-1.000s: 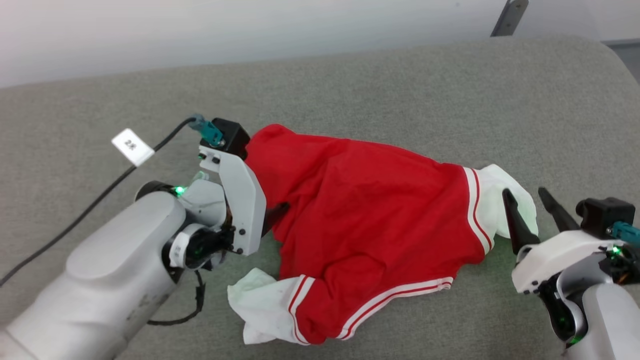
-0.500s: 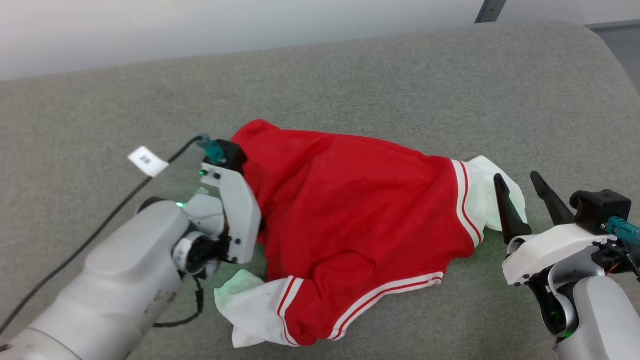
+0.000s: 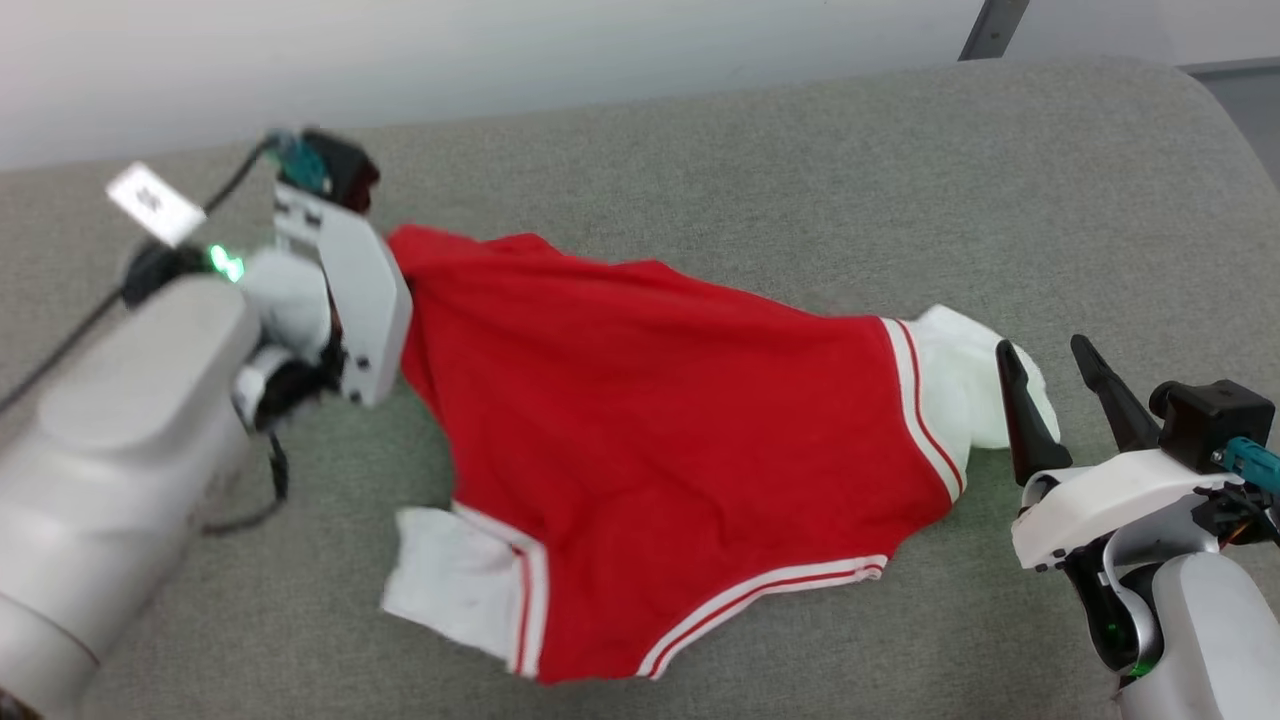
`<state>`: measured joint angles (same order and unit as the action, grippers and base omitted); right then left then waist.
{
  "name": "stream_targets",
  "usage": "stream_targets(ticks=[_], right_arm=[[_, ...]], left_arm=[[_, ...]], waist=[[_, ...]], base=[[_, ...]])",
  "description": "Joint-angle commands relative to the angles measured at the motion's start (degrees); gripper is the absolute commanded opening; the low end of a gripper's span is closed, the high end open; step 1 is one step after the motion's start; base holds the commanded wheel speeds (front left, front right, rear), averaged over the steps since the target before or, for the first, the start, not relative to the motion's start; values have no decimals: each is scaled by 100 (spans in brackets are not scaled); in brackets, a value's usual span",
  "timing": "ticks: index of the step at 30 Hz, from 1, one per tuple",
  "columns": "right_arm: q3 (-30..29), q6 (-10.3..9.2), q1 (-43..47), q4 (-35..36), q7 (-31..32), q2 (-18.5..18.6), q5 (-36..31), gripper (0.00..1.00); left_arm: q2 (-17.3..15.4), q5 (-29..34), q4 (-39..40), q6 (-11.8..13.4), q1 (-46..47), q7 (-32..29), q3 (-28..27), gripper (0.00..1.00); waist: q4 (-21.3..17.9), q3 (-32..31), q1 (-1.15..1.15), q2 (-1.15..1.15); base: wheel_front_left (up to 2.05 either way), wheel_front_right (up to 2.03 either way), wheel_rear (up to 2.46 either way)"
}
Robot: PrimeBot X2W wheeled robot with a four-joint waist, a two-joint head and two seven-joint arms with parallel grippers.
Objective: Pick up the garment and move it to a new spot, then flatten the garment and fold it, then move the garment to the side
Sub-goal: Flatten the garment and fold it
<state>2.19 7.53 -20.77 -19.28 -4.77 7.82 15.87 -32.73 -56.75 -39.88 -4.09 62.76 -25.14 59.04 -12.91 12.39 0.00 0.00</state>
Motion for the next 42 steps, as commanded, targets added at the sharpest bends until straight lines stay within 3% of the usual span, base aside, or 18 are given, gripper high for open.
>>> stream_targets(ticks=[1, 12, 17, 19, 20, 27, 42], right_arm=[[6, -8, -1, 28, 2, -11, -28, 100], [176, -8, -207, 28, -44, -41, 63, 100], [207, -8, -251, -44, -75, -57, 70, 100], [218, -8, -284, -68, -77, -71, 61, 100], [220, -8, -289, -83, -77, -73, 56, 100], [146, -8, -204, -198, -87, -34, 28, 100], [-133, -8, 204, -284, -168, -17, -100, 100]], left_arm=[[-30, 145, -30, -42, 145, 95, 40, 0], [109, 960, -595, -279, 938, 1080, 395, 0], [356, 804, -1034, -325, 853, 1276, 509, 4], [457, 684, -1151, -337, 835, 1317, 520, 85], [503, 571, -1206, -330, 785, 1255, 505, 100], [483, -163, -975, -335, 644, 802, 606, 100], [16, -1267, -254, -233, -92, -205, 645, 100]], waist=[[-3, 32, 0, 0], [-177, 317, 0, 0], [-201, 378, 0, 0], [-197, 380, 0, 0], [-189, 372, 0, 0], [8, 171, 0, 0], [657, -657, 0, 0]], base=[[0, 0, 0], [0, 0, 0], [0, 0, 0], [0, 0, 0], [0, 0, 0], [0, 0, 0], [0, 0, 0]])
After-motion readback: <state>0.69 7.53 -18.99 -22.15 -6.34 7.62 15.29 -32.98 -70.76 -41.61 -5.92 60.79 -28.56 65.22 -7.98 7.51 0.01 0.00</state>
